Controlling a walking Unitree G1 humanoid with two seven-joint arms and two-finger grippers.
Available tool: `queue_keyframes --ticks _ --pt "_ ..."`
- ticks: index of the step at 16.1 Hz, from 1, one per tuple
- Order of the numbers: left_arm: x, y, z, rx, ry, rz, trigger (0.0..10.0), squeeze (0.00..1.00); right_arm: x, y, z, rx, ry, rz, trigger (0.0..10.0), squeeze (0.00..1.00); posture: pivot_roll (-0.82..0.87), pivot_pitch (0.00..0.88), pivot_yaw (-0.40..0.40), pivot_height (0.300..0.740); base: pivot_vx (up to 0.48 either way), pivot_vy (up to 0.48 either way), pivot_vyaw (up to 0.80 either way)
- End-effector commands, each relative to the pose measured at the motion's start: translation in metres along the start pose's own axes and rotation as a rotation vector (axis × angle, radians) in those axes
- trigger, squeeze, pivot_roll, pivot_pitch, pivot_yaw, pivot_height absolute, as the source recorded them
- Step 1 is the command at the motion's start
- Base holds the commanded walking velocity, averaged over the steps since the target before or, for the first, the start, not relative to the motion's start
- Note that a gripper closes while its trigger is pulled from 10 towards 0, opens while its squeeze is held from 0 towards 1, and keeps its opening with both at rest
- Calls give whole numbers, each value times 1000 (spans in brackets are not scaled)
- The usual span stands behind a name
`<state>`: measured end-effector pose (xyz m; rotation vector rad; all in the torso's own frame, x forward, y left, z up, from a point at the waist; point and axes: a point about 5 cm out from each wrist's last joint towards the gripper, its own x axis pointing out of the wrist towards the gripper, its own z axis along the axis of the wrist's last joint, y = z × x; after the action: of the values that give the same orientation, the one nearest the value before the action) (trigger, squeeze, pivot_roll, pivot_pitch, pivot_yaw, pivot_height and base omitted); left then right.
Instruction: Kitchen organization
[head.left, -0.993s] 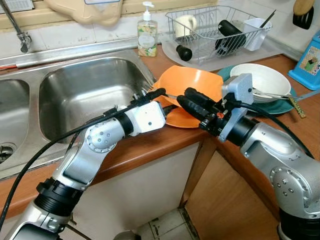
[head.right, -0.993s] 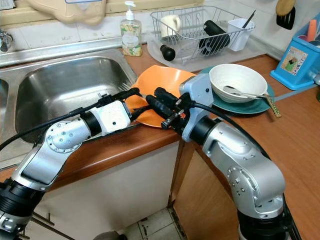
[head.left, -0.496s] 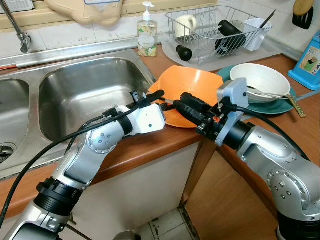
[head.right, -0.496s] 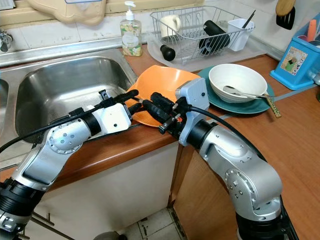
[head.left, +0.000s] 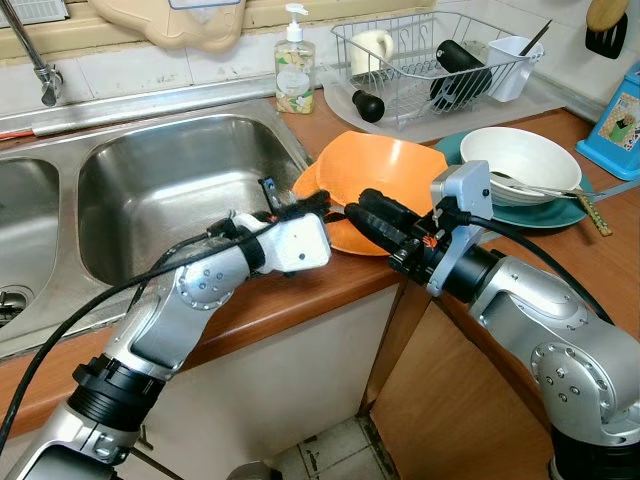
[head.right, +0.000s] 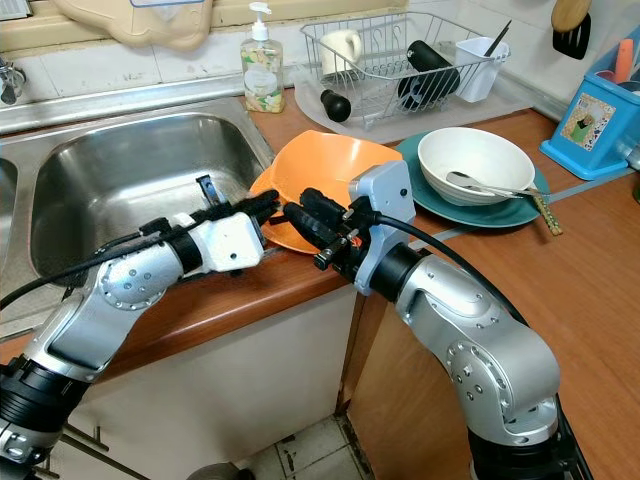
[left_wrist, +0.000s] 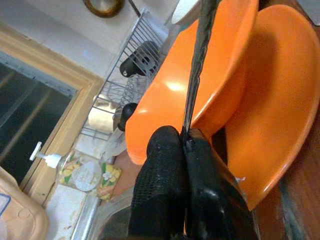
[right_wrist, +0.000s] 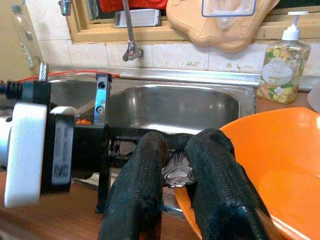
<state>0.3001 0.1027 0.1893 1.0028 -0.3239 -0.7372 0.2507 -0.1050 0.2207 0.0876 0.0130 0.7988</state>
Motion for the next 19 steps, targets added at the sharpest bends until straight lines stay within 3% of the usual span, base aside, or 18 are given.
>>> queue_keyframes --ticks 1,2,3,4,5,6,7,8,13,14,15,16,17,18,19 --pt "0 5 -2 24 11 -2 0 0 0 0 4 -12 -7 -9 7333 0 -45 0 48 740 0 0 0" --pt "0 5 -2 24 12 -2 0 0 0 0 4 -12 -7 -11 7333 0 -45 0 48 740 0 0 0" --pt "0 6 -3 25 15 0 0 0 1 0 5 -15 -8 -16 10000 0 -45 0 47 740 0 0 0" --pt "0 7 -4 27 17 1 0 0 1 -1 5 -11 -10 -23 10000 0 -44 0 47 740 0 0 0" --pt "-1 9 -5 37 26 6 0 0 2 -3 7 12 -29 -36 10000 1000 -43 0 47 740 0 0 0" --pt "-2 11 -7 42 34 12 0 0 2 -4 8 13 -39 -44 10000 1000 -43 0 48 740 0 0 0" --pt "-3 16 -11 37 51 29 0 0 2 -6 10 1 -48 -61 10000 729 -43 0 48 740 0 0 0" --pt "-5 20 -15 39 68 37 0 0 2 -7 10 -7 -46 -67 10000 0 -43 0 48 740 0 0 0" --pt "-17 49 -53 85 243 70 0 0 1 -4 6 -44 -11 -36 10000 0 -42 0 46 740 0 0 0" --pt "-18 53 -60 89 278 67 392 0 2 -2 5 -49 0 -22 10000 0 -41 0 44 740 0 0 0" --pt "-18 61 -79 92 365 61 1765 0 3 2 2 -65 26 12 10000 0 -40 0 44 740 0 0 0" --pt "-18 62 -87 91 408 59 2157 0 3 3 1 -70 36 25 10000 0 -40 0 44 740 0 0 0" --pt "-18 63 -95 59 452 59 4431 0 3 5 -1 -76 46 37 10000 0 -40 0 43 740 0 0 0" --pt "-19 57 -108 20 532 7 10000 0 3 6 -4 -89 71 51 10000 0 -40 0 42 740 0 0 0" --pt "-19 53 -116 5 576 -26 10000 0 3 7 -7 -97 87 55 10000 0 -41 0 43 740 0 0 0"
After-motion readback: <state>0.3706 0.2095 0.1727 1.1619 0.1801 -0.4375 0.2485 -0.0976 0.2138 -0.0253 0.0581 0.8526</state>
